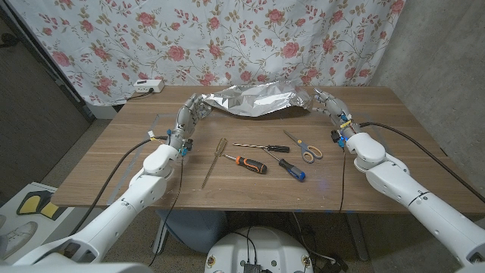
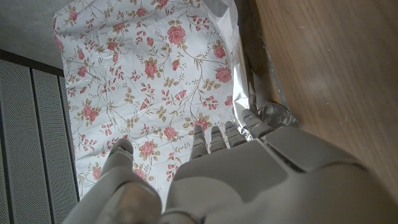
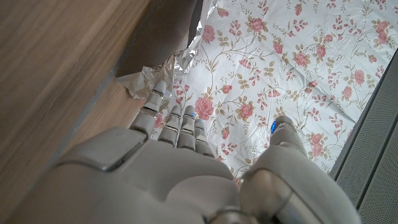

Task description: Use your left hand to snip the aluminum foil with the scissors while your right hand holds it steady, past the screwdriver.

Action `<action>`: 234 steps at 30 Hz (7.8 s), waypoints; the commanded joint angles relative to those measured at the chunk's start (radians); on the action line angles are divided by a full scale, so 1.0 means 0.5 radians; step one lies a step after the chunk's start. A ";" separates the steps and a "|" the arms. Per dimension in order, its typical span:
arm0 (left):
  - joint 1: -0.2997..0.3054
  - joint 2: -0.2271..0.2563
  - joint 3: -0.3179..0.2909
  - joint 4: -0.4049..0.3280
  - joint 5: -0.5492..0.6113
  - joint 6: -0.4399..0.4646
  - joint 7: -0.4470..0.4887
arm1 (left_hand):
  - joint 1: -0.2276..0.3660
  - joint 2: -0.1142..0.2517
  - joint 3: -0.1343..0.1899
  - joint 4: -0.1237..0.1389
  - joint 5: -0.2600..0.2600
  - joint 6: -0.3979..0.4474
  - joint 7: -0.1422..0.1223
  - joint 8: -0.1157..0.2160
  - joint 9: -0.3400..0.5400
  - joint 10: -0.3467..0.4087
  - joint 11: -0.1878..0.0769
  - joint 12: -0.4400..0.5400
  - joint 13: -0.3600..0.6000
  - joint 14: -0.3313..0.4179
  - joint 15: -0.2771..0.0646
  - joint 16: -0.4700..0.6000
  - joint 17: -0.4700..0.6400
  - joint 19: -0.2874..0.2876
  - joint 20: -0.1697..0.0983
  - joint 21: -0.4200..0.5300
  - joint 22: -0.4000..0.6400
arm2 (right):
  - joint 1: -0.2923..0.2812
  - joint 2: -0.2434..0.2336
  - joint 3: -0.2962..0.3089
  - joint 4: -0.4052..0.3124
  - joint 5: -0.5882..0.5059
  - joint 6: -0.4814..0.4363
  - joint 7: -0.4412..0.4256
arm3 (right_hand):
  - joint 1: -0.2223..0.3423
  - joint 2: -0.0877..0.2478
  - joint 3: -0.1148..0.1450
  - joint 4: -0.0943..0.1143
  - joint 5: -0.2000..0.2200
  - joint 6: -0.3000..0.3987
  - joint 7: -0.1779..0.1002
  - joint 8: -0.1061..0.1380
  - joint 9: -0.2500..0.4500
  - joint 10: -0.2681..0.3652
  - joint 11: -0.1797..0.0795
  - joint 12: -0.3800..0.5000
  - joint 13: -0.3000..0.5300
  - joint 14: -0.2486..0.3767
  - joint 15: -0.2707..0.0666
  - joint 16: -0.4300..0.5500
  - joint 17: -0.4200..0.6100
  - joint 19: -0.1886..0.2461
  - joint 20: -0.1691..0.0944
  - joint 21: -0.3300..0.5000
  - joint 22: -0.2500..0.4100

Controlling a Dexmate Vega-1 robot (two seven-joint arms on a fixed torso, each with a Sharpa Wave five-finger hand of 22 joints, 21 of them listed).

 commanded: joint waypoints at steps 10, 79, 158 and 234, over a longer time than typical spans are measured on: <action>-0.029 -0.009 -0.006 0.049 -0.014 -0.045 -0.052 | 0.012 -0.005 -0.003 -0.003 0.004 0.015 0.000 0.008 0.005 0.007 -0.001 0.015 0.005 -0.012 0.001 0.005 0.010 -0.010 0.005 -0.003 0.010 | -0.051 -0.146 0.001 -0.207 -0.202 -0.265 -0.122 | 0.068 0.002 0.025 0.001 -0.013 0.016 0.038 0.007 0.001 0.032 0.017 0.000 0.009 0.028 0.020 0.009 -0.001 0.040 -0.002 -0.023 0.006; -0.048 -0.046 0.052 0.178 0.012 -0.067 -0.095 | 0.025 0.009 -0.018 -0.008 0.005 0.055 0.006 0.011 0.006 0.008 0.004 0.015 0.005 -0.018 -0.003 0.007 0.010 -0.013 0.000 -0.009 0.010 | -0.098 -0.449 -0.202 -0.871 -1.013 -1.387 -0.360 | 0.185 -0.001 0.007 0.033 -0.054 0.199 0.038 0.035 0.005 0.255 -0.027 0.050 0.042 0.088 -0.015 0.002 0.011 0.116 -0.017 -0.109 0.016; -0.014 -0.090 0.087 0.160 0.027 -0.076 -0.068 | 0.031 0.024 -0.038 -0.007 0.005 0.066 0.010 0.008 0.005 0.021 -0.003 0.021 0.005 -0.019 -0.003 0.011 0.010 -0.020 -0.005 -0.010 0.011 | -0.024 -0.442 -0.557 -0.985 -1.580 -1.822 -0.186 | 0.339 0.059 -0.035 0.034 -0.067 0.639 -0.081 0.110 0.017 0.860 -0.156 0.152 0.050 0.421 -0.165 0.103 0.036 0.338 -0.078 -0.189 0.025; -0.017 -0.080 0.102 0.164 0.052 -0.068 -0.068 | 0.054 0.039 -0.055 -0.014 0.005 0.059 -0.037 0.018 0.003 0.030 0.001 0.019 0.005 -0.014 -0.006 0.009 0.010 -0.017 -0.012 -0.010 0.011 | 0.198 -0.320 -0.911 -0.858 -2.035 -2.042 0.148 | 0.548 0.113 -0.020 0.025 -0.086 0.712 -0.102 0.086 0.025 1.092 -0.294 0.192 0.126 0.497 -0.241 0.161 0.068 0.364 -0.147 -0.227 0.030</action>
